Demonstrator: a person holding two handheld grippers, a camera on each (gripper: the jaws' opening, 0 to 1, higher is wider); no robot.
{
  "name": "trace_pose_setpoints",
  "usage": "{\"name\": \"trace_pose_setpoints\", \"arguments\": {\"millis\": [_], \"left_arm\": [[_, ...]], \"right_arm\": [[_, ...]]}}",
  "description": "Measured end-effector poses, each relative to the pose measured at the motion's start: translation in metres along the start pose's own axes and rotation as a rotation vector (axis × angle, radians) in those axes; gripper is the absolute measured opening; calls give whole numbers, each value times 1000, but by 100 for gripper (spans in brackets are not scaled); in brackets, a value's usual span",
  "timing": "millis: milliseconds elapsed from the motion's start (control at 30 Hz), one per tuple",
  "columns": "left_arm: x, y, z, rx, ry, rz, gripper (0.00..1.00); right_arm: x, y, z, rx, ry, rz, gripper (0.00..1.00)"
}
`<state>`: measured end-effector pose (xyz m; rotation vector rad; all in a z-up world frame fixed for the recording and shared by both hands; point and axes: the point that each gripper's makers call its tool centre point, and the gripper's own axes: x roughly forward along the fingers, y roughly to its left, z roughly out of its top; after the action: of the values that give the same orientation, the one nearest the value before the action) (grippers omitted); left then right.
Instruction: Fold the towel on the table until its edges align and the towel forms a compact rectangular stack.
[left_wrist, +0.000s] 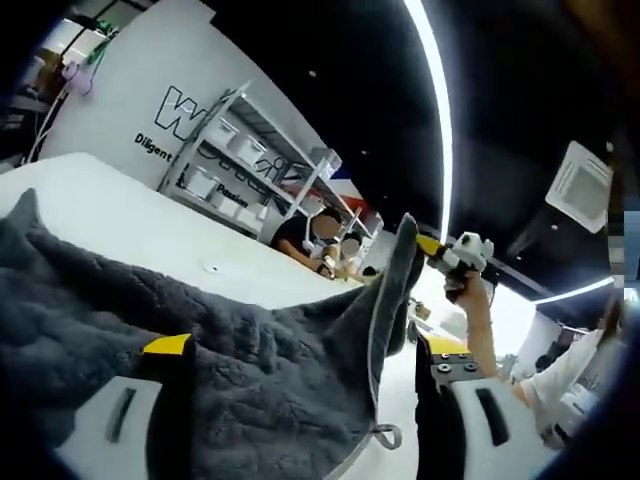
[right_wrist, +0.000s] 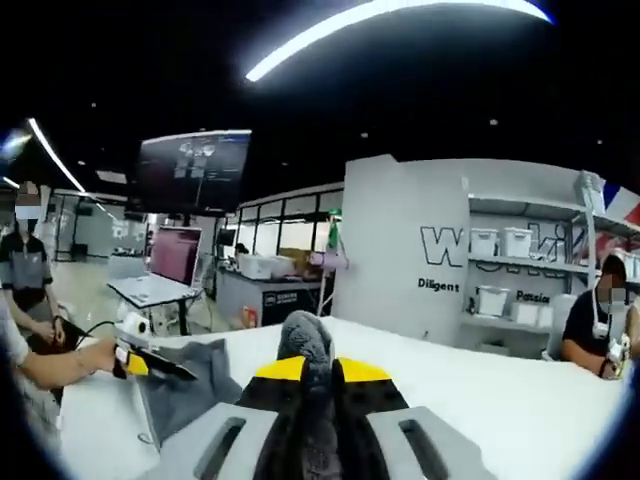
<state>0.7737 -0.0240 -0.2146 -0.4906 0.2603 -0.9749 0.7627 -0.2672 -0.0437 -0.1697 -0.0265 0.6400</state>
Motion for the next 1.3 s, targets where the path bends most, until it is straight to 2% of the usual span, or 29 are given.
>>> {"name": "trace_pose_setpoints", "arguments": {"millis": [233, 367, 467, 600, 633, 767, 933, 1100, 1233, 1300], "left_arm": [[-1, 2, -3, -9, 6, 8, 95], [-1, 3, -3, -10, 7, 11, 95], [0, 3, -5, -11, 11, 10, 95], [1, 3, -6, -13, 20, 7, 95], [1, 2, -7, -12, 22, 5, 95], [1, 1, -8, -13, 22, 7, 95], [1, 1, -8, -17, 23, 6, 95], [1, 1, -10, -24, 28, 13, 95], [1, 1, -10, -27, 25, 12, 94], [0, 0, -9, -20, 25, 10, 94]], "right_arm": [[-4, 52, 3, -97, 70, 169, 10], [-7, 82, -10, -154, 158, 271, 10], [-9, 100, -19, -172, 198, 348, 10], [-14, 132, -41, -267, 298, 484, 10], [-14, 141, -44, -294, 310, 517, 10], [-13, 170, -45, -314, 304, 629, 10], [-16, 211, -58, -410, 339, 785, 10], [-25, 274, -82, -481, 404, 1018, 10], [-28, 300, -114, -544, 504, 1132, 11], [-29, 307, -126, -559, 541, 1166, 11]]}}
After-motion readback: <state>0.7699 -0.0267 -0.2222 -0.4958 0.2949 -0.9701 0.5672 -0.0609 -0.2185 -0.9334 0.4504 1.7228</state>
